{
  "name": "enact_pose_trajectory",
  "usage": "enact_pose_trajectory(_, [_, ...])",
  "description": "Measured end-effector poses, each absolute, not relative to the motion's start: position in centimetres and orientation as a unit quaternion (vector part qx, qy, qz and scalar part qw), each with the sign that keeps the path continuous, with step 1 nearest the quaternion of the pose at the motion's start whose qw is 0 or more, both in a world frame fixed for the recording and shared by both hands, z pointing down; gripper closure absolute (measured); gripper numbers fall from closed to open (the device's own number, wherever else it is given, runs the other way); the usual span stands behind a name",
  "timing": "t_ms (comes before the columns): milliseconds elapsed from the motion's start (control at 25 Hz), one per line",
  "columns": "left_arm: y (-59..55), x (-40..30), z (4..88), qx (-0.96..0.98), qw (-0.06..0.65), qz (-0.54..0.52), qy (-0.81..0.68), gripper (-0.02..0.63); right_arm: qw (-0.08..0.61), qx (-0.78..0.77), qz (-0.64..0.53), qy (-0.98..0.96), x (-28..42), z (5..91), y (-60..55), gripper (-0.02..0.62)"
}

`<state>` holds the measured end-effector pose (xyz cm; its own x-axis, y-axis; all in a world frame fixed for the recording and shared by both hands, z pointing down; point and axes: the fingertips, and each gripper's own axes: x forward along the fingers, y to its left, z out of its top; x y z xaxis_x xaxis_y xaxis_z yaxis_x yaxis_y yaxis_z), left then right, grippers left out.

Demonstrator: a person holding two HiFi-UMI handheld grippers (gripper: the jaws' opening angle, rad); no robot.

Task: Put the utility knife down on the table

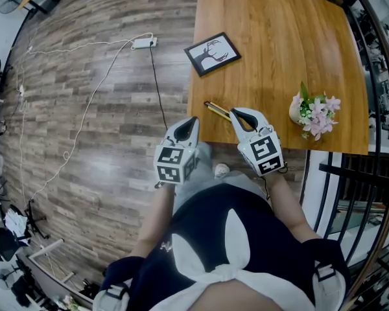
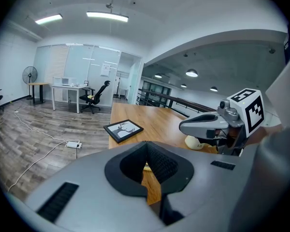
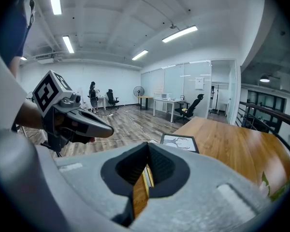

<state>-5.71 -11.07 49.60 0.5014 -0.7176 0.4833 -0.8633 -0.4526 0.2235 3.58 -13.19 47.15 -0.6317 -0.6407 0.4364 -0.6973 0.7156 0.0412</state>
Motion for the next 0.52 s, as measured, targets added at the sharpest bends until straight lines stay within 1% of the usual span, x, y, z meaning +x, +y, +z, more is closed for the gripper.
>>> enact_pose_trajectory(520, [-9.3,-4.3,49.5,0.838,0.223,0.159,-0.471,0.589,0.214,0.369,0.059,-0.902,4.8,46.8,-11.4,0.598])
